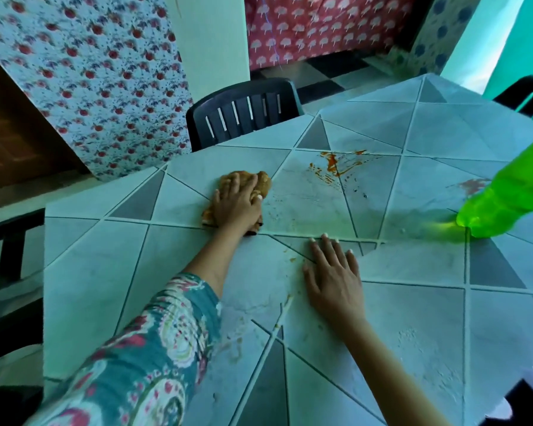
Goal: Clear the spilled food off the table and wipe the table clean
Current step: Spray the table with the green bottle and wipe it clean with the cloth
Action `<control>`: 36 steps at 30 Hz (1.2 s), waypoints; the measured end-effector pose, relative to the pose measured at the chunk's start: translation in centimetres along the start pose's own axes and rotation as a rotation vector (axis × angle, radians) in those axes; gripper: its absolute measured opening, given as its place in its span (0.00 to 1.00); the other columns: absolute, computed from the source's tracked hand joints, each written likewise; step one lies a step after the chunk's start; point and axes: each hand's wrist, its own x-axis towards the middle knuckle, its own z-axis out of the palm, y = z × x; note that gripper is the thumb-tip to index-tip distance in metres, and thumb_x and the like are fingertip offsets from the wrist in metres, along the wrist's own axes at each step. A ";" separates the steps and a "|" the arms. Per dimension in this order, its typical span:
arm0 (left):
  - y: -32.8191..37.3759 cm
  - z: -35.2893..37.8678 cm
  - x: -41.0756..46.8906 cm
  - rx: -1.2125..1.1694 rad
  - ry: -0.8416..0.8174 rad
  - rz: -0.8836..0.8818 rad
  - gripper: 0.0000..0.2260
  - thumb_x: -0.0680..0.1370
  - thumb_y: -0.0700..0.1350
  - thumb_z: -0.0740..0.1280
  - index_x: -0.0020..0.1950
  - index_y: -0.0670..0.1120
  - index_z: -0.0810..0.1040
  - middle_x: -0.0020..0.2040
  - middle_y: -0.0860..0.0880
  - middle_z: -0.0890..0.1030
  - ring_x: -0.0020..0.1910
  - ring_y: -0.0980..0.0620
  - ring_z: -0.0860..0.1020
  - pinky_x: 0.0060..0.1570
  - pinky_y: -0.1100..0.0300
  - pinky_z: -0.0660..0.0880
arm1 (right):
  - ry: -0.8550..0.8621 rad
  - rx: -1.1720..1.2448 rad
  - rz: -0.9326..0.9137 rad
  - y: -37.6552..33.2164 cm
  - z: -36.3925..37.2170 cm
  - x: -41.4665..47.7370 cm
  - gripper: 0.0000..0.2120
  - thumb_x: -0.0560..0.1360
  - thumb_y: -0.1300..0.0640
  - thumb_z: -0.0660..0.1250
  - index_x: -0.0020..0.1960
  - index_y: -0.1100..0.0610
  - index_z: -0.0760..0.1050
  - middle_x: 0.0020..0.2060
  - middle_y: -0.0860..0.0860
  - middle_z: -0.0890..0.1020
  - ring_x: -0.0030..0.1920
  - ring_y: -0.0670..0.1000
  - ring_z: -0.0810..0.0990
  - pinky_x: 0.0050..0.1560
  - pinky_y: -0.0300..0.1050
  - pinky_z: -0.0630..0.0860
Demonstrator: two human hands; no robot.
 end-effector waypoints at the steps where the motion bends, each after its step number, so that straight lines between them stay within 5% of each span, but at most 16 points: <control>1: 1.6 0.4 0.2 -0.005 -0.016 0.053 0.24 0.79 0.55 0.55 0.75 0.61 0.55 0.78 0.49 0.51 0.76 0.48 0.52 0.74 0.49 0.44 | -0.005 -0.007 -0.003 0.1 0.0 0.0 0.32 0.75 0.40 0.42 0.74 0.51 0.61 0.75 0.51 0.59 0.75 0.53 0.57 0.73 0.49 0.48; 7: 0.8 1.1 -5.3 -0.011 -0.071 0.514 0.27 0.74 0.61 0.50 0.73 0.61 0.61 0.77 0.52 0.56 0.75 0.55 0.56 0.73 0.54 0.47 | 0.002 -0.018 -0.009 0.3 0.3 -0.1 0.29 0.76 0.41 0.45 0.73 0.51 0.62 0.74 0.51 0.60 0.74 0.52 0.59 0.72 0.47 0.45; 14: -2.8 -0.9 2.8 -0.042 0.033 0.141 0.21 0.79 0.55 0.57 0.73 0.58 0.63 0.77 0.51 0.57 0.75 0.53 0.57 0.74 0.52 0.47 | 0.028 -0.016 0.007 0.0 0.3 0.3 0.26 0.76 0.43 0.51 0.70 0.53 0.68 0.71 0.54 0.67 0.71 0.56 0.66 0.70 0.49 0.50; 20: 4.2 1.5 -0.1 -0.059 -0.051 0.398 0.22 0.78 0.52 0.60 0.73 0.59 0.63 0.77 0.52 0.57 0.75 0.55 0.56 0.73 0.55 0.46 | 0.009 -0.007 0.006 -0.1 0.2 0.4 0.29 0.76 0.42 0.47 0.73 0.52 0.64 0.74 0.52 0.62 0.74 0.54 0.60 0.72 0.49 0.46; 24: 1.9 1.3 -6.6 -0.100 -0.090 0.606 0.24 0.75 0.58 0.58 0.71 0.60 0.65 0.75 0.54 0.60 0.74 0.57 0.58 0.72 0.59 0.47 | 0.009 0.004 -0.020 -0.1 -0.1 0.0 0.27 0.76 0.43 0.47 0.70 0.51 0.67 0.71 0.55 0.67 0.73 0.55 0.63 0.71 0.49 0.47; 27: -2.9 0.1 -6.5 -0.112 -0.093 0.550 0.28 0.72 0.62 0.52 0.71 0.59 0.66 0.75 0.55 0.61 0.74 0.58 0.59 0.72 0.58 0.48 | 0.016 0.023 -0.066 -0.2 -0.1 -0.4 0.25 0.77 0.46 0.49 0.67 0.54 0.72 0.68 0.56 0.71 0.70 0.56 0.68 0.70 0.48 0.51; 30: -2.9 -0.3 -2.8 -0.069 -0.039 0.328 0.22 0.78 0.55 0.58 0.72 0.58 0.65 0.76 0.53 0.59 0.75 0.56 0.57 0.72 0.55 0.47 | 0.047 0.023 -0.027 -0.2 -0.3 -0.3 0.26 0.76 0.46 0.48 0.66 0.56 0.73 0.67 0.55 0.73 0.69 0.56 0.69 0.71 0.49 0.53; 33: 1.3 0.9 -2.1 -0.058 -0.009 0.251 0.21 0.78 0.52 0.60 0.72 0.60 0.64 0.77 0.52 0.58 0.74 0.55 0.57 0.73 0.53 0.46 | 0.025 -0.008 0.026 0.7 -0.6 -1.0 0.33 0.74 0.40 0.42 0.72 0.53 0.65 0.73 0.52 0.64 0.74 0.54 0.60 0.73 0.51 0.50; 36: 4.3 2.5 -5.6 -0.056 -0.054 0.352 0.22 0.78 0.53 0.60 0.72 0.60 0.63 0.77 0.51 0.57 0.75 0.55 0.57 0.74 0.53 0.45 | 0.006 -0.025 0.096 1.9 -0.6 -2.7 0.37 0.72 0.36 0.35 0.76 0.50 0.53 0.76 0.49 0.52 0.76 0.50 0.50 0.73 0.48 0.42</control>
